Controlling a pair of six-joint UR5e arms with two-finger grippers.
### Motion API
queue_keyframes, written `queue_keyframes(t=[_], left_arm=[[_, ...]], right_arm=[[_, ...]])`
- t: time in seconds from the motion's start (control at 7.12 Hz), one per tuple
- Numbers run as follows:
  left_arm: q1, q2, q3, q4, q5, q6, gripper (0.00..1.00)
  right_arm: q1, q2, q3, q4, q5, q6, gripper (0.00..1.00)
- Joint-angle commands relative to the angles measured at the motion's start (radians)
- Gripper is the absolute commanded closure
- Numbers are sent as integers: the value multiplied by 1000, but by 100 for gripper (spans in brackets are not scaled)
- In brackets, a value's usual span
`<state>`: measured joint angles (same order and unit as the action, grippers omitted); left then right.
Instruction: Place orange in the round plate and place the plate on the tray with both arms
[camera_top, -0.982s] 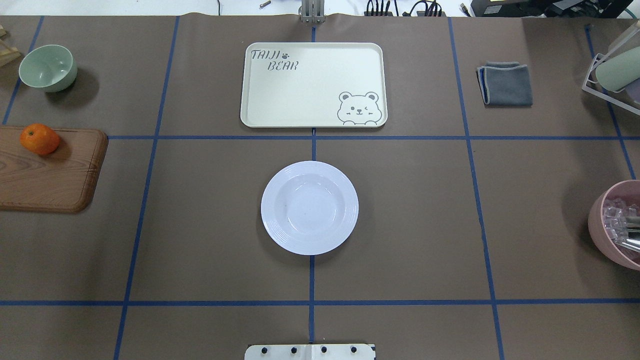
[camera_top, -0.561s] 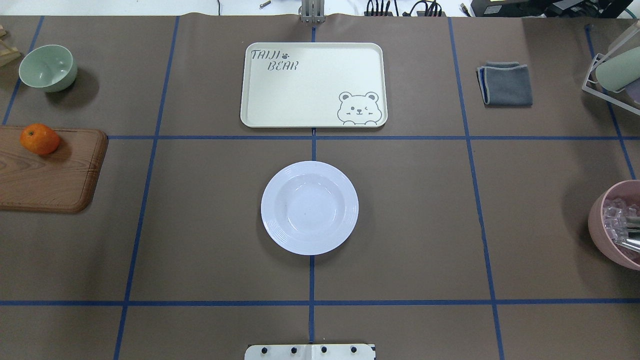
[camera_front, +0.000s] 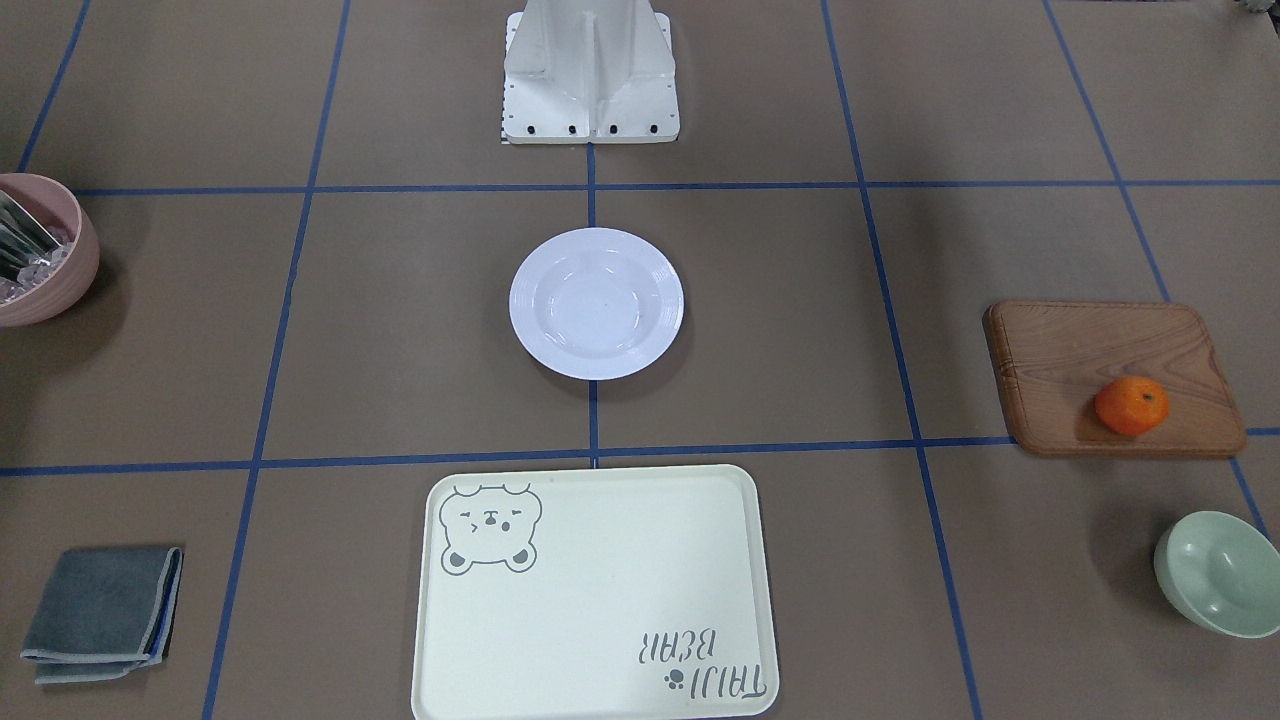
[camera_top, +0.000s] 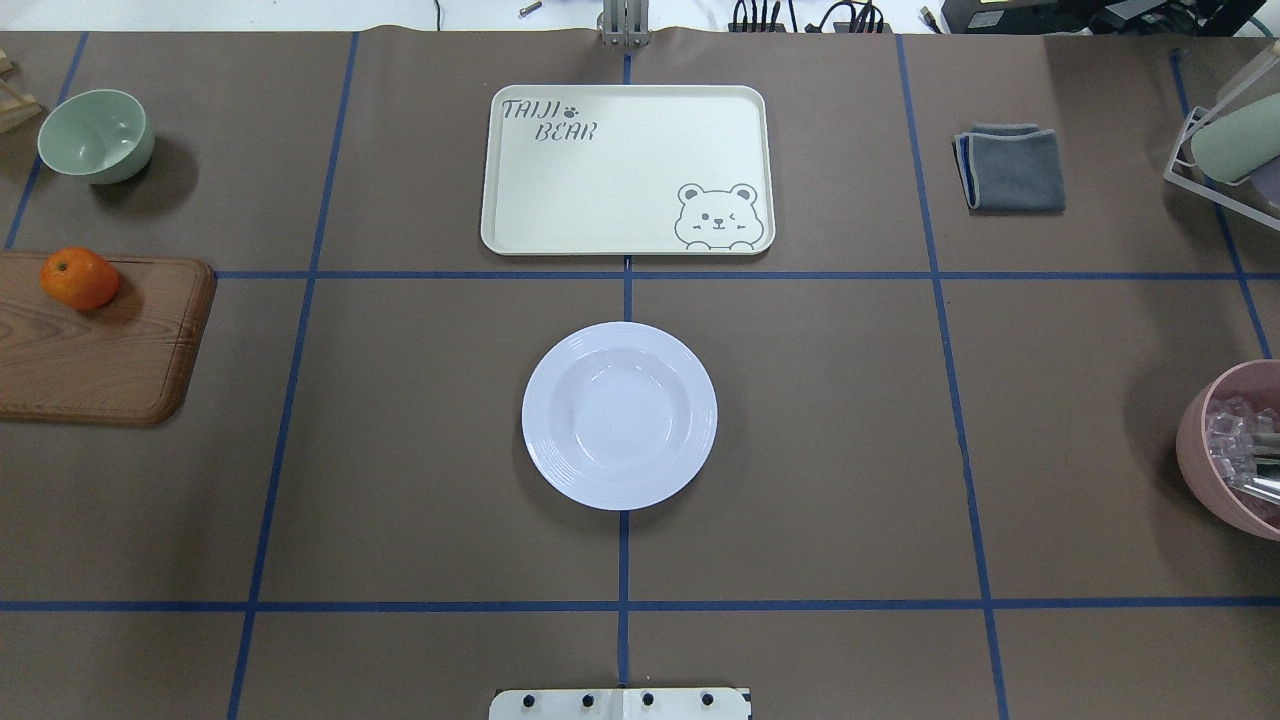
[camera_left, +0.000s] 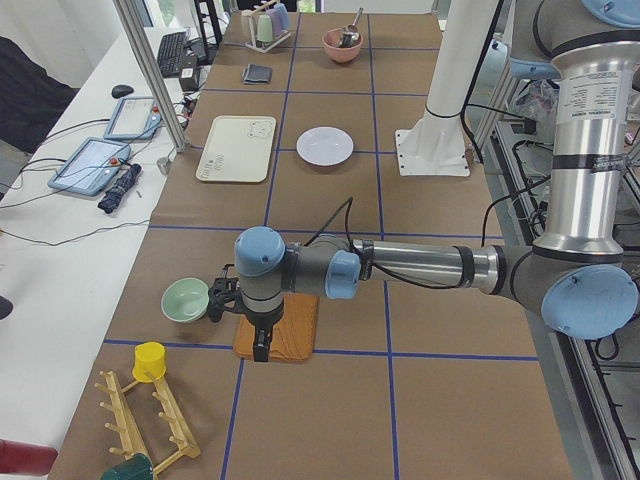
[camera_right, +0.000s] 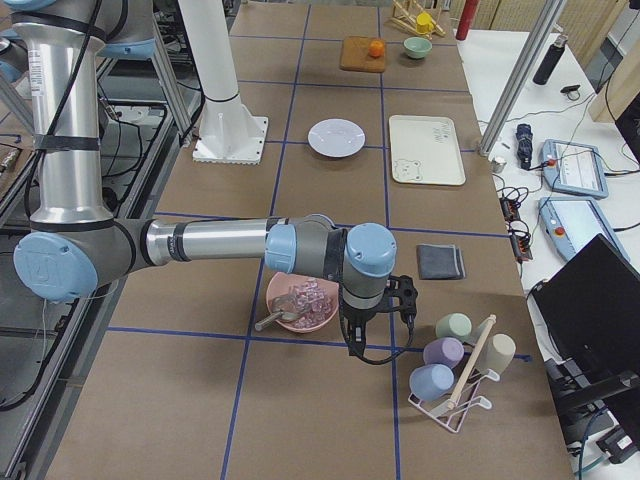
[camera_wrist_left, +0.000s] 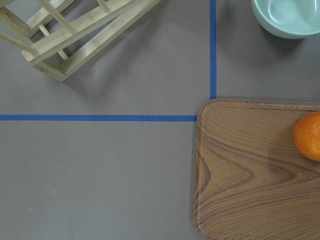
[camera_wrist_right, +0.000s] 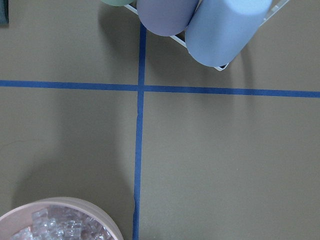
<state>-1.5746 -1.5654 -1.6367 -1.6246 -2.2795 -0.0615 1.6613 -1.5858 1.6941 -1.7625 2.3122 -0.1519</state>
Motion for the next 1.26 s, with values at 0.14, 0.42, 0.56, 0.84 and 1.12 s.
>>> queue_keyframes(t=[0.14,0.42,0.56,0.84,1.12], left_arm=[[209,-34,-96,-4,-1,-155,1],[315,-87,-97,-5,2,-329,1],[338,-99,-57,-8,11,-330,1],[338,-180,110,-107,12,-333,1],[344,-248,277,-217,12,-333,1]], right_arm=[[-2,0,1,0,0,0,0],[-21,0,-1,-2,-5,-2,0],[-37,1,-2,0,-10,-5,0],[-41,3,-1,5,-8,-2,0],[-60,3,1,5,-13,-2,0]])
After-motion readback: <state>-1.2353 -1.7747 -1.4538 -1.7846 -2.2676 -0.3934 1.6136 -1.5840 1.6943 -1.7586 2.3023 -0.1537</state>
